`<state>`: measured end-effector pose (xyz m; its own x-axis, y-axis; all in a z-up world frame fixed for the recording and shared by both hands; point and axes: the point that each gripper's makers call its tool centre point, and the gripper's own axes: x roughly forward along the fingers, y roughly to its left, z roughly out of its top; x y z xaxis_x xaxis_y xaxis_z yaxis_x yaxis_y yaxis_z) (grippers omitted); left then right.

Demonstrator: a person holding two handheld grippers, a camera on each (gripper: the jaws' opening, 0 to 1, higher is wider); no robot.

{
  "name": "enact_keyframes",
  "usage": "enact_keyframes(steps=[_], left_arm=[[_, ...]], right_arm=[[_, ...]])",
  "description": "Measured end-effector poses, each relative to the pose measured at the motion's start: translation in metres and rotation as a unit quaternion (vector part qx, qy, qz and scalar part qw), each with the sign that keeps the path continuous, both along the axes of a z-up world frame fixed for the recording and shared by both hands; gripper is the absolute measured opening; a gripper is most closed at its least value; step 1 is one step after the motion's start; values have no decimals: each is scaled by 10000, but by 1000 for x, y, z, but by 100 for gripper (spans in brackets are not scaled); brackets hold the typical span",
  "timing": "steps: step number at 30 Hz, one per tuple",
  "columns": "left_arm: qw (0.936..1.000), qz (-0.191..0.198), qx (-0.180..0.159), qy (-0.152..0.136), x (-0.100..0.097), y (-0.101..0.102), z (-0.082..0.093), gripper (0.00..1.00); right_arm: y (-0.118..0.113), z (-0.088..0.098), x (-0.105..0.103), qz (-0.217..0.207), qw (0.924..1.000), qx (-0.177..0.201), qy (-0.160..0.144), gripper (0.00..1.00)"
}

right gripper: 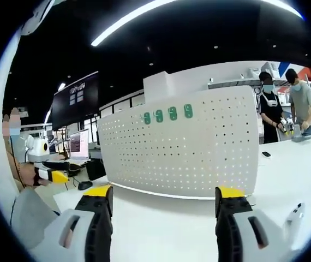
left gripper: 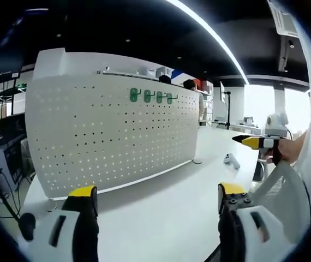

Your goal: Insert the hook assembly into the mounting plate slot until the hook locks in place.

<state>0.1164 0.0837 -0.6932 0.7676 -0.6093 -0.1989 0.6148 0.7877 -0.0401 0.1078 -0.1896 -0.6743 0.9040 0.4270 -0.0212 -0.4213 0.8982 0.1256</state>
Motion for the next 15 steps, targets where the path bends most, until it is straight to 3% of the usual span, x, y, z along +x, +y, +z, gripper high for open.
enact_keyframes(steps=[15], left_arm=[[10000,26,-13,17,0,1,-1,93]], right_arm=[[1,-1,0,27,10000,-7,45,72]])
